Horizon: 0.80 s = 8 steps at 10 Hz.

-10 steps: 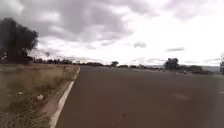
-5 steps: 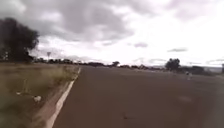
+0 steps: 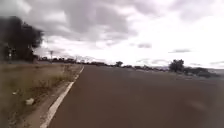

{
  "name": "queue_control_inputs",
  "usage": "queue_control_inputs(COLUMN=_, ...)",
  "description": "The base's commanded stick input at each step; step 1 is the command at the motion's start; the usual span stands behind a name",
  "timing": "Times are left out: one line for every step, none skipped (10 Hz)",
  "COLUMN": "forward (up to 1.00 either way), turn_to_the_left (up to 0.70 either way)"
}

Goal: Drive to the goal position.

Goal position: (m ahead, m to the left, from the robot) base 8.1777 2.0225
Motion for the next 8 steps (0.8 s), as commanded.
queue_control_inputs(forward=0.70, turn_to_the_left=0.00)
queue_control_inputs(forward=0.70, turn_to_the_left=0.00)
queue_control_inputs(forward=0.70, turn_to_the_left=0.23)
queue_control_inputs(forward=0.70, turn_to_the_left=0.22)
queue_control_inputs(forward=0.70, turn_to_the_left=0.00)
queue_control_inputs(forward=0.70, turn_to_the_left=0.00)
queue_control_inputs(forward=0.70, turn_to_the_left=0.00)
queue_control_inputs(forward=0.70, turn_to_the_left=0.17)
